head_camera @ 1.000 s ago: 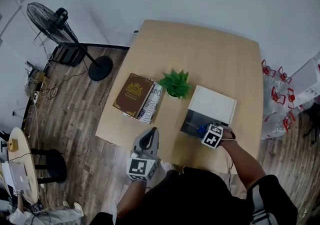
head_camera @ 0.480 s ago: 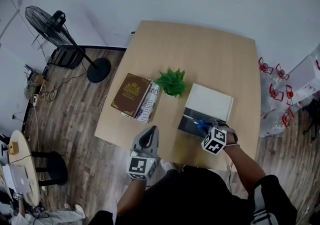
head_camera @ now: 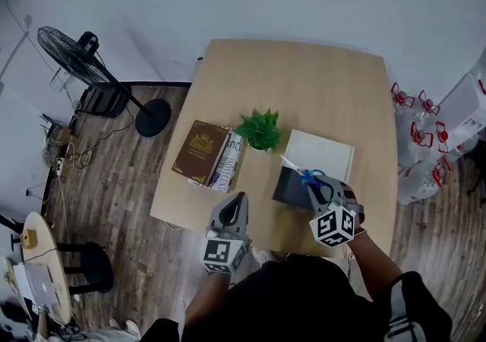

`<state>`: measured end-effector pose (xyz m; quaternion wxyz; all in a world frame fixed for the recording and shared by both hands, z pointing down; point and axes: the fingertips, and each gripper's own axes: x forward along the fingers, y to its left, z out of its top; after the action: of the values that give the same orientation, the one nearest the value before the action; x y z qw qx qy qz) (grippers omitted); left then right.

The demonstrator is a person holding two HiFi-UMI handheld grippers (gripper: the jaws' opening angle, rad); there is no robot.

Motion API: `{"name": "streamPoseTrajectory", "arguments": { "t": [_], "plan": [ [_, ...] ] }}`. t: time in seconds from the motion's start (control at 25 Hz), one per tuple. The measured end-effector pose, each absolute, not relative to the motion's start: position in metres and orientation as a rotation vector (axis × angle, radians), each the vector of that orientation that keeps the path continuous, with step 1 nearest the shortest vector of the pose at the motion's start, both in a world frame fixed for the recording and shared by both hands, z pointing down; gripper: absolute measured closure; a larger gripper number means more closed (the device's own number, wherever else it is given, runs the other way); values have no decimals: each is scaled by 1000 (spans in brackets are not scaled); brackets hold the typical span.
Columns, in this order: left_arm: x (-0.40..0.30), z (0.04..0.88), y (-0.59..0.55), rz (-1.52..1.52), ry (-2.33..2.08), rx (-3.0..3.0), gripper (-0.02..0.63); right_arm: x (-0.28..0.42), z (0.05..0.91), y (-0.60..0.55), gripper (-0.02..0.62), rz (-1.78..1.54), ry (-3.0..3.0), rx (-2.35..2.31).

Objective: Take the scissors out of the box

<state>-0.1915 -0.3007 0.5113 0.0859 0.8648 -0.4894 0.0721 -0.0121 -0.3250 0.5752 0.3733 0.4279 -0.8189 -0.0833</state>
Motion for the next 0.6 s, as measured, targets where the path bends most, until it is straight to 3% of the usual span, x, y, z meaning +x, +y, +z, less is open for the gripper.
{"name": "streamPoseTrajectory", "arguments": {
  "t": [0.6],
  "plan": [
    [-172, 498, -309, 226, -1432, 2630, 601, 9, 485, -335, 517, -218, -2309, 1642]
  ]
}}
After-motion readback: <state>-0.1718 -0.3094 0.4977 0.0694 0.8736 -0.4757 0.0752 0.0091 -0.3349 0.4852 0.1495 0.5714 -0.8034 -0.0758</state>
